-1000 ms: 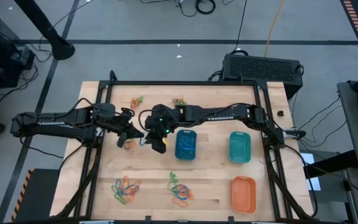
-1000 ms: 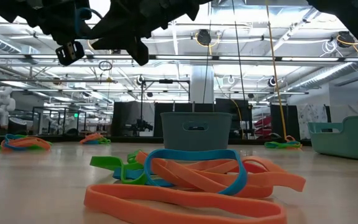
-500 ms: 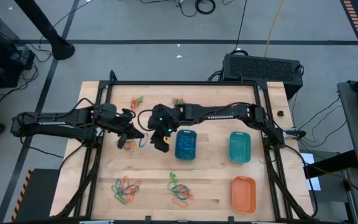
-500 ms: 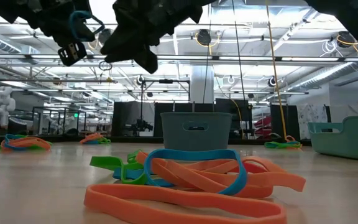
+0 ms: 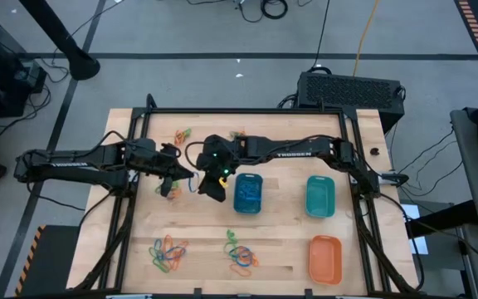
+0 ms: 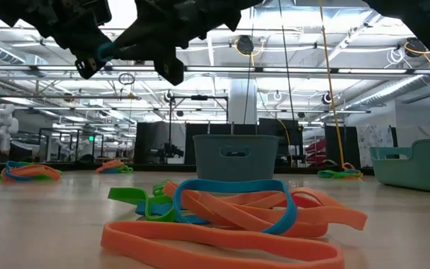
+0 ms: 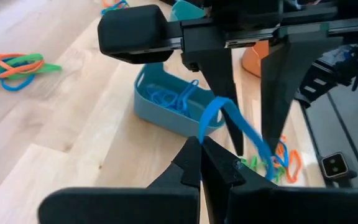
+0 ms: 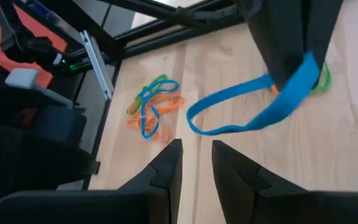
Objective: Sort rubber bands into baskets
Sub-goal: Put the blue rubberband into the blue bin
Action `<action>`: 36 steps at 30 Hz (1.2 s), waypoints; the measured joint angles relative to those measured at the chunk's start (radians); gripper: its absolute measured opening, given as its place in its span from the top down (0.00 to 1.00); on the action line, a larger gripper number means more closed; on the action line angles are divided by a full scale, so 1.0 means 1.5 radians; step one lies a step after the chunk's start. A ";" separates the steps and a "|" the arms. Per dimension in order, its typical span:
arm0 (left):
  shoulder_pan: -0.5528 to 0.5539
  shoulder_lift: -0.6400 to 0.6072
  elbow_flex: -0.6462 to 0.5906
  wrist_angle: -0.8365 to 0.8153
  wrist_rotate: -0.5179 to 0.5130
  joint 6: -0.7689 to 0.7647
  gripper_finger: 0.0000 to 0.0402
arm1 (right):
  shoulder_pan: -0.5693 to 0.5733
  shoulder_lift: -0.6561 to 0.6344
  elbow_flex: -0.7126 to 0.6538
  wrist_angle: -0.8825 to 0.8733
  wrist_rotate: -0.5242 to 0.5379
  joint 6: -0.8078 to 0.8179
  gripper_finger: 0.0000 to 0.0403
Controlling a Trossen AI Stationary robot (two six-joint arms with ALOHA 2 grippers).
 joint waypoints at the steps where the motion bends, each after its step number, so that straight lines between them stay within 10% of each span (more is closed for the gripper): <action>1: 0.000 0.000 0.000 0.000 -0.001 0.001 1.00 | 0.000 0.000 0.000 0.005 0.000 0.000 0.80; 36: 0.000 0.000 0.000 -0.013 -0.037 0.029 1.00 | -0.009 0.000 0.000 0.046 -0.029 0.087 0.80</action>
